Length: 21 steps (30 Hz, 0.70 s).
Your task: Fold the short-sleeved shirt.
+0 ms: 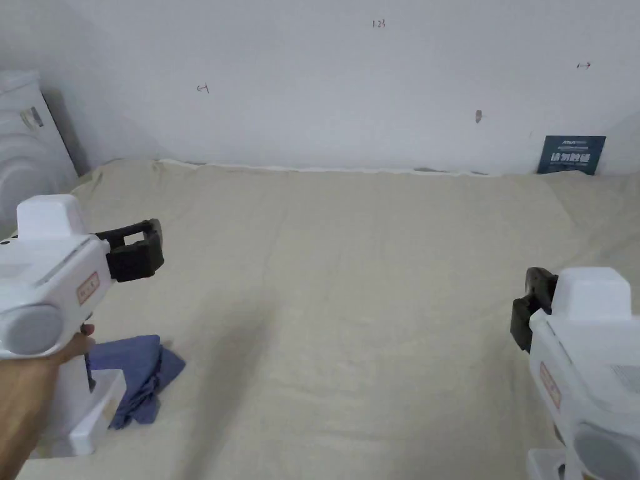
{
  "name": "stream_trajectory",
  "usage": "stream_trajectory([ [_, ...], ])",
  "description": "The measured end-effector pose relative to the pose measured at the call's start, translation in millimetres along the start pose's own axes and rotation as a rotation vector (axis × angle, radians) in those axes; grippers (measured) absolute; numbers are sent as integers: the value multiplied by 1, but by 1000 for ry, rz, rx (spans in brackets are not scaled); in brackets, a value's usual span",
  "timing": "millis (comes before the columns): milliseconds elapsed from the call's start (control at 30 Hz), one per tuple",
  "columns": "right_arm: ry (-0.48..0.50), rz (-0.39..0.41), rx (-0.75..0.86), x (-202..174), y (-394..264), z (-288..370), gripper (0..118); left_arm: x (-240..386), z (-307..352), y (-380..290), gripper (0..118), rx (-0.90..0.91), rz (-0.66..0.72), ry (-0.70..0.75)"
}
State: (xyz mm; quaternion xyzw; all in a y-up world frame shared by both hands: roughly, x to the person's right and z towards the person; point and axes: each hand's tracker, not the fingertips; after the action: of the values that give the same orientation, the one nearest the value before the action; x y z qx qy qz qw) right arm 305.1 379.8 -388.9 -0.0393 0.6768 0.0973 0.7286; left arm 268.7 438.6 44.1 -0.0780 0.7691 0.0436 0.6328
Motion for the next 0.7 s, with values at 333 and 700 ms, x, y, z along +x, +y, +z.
stream_trajectory([
  [333, -61, 26, 124, 39, 23, 43, 2, 87, 26, -21, 114, 177, -5, -121],
  [700, -113, 11, 147, 60, 14, 53, 2, 157, 41, -47, 0, 231, -18, -188],
])
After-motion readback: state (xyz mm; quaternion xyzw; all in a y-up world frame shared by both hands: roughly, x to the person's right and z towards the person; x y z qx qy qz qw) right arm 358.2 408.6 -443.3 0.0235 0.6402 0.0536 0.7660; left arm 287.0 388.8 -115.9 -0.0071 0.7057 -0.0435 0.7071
